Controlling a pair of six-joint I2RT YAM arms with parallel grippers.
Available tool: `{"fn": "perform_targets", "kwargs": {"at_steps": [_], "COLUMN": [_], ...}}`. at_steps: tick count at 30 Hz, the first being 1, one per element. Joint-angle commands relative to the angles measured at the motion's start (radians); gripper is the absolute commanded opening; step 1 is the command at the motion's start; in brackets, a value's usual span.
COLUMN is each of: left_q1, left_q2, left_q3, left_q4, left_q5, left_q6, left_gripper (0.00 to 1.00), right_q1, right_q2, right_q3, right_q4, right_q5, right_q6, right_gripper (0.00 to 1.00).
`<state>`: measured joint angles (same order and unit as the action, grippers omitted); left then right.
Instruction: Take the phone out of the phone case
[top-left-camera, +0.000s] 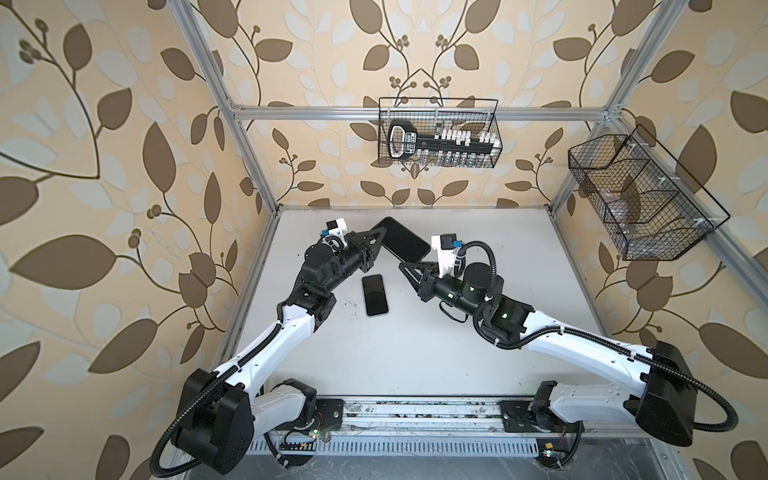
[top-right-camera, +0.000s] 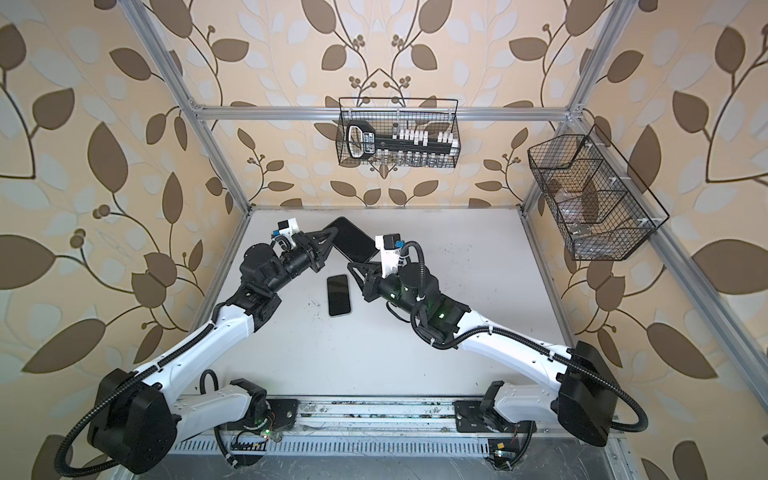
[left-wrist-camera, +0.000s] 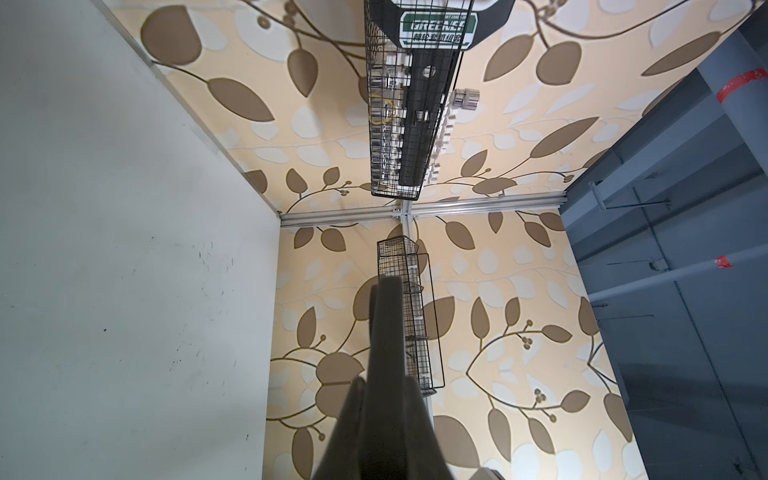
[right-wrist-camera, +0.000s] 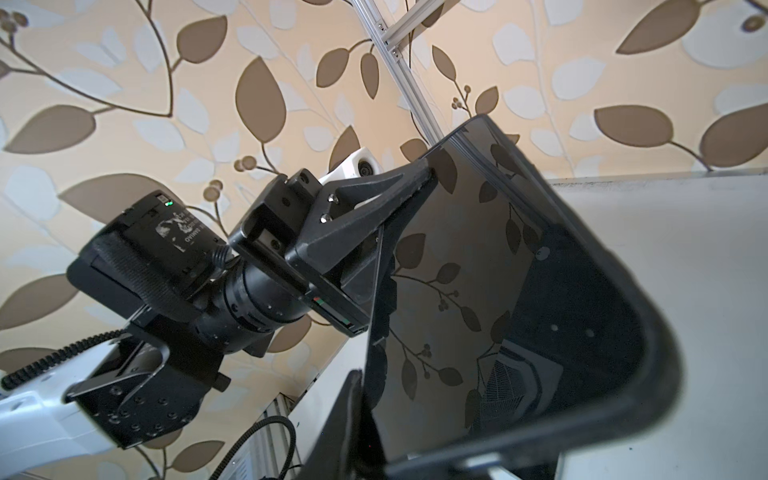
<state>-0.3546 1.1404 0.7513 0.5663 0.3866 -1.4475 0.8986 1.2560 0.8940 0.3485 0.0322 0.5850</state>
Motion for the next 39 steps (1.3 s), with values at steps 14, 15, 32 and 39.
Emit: {"fn": "perform_targets", "kwargs": {"at_steps": [14,15,32,39], "left_q1": [-0.017,-0.017,-0.015,0.011], "left_q2": [-0.002,-0.002,0.009,0.023], "left_q3": [0.057,0.058,0.075,0.116], "left_q4": [-0.020,-0.019,0.036,0.028], "left_q5": [0.018,0.018,0.024,0.092], "left_q6": [0.012,0.010,-0.007,0.054], "left_gripper": [0.00,0.00,0.00,0.00], "right_q1": [0.059,0.059,-0.054,-0.239], "right_q2": [-0.051,-0.060,-0.190,-0.315], "right_q3": [-0.003,-0.014,-0.146,-0.145], "right_q4": [-0.162,-0.157,-0.135,-0.266], "right_q5": [0.133,0.135,-0.052,-0.341], "right_q6": [-0.326,-0.333,-0.173,-0.114], "right_gripper": [0.24,0.24,0.35,0.66]}}
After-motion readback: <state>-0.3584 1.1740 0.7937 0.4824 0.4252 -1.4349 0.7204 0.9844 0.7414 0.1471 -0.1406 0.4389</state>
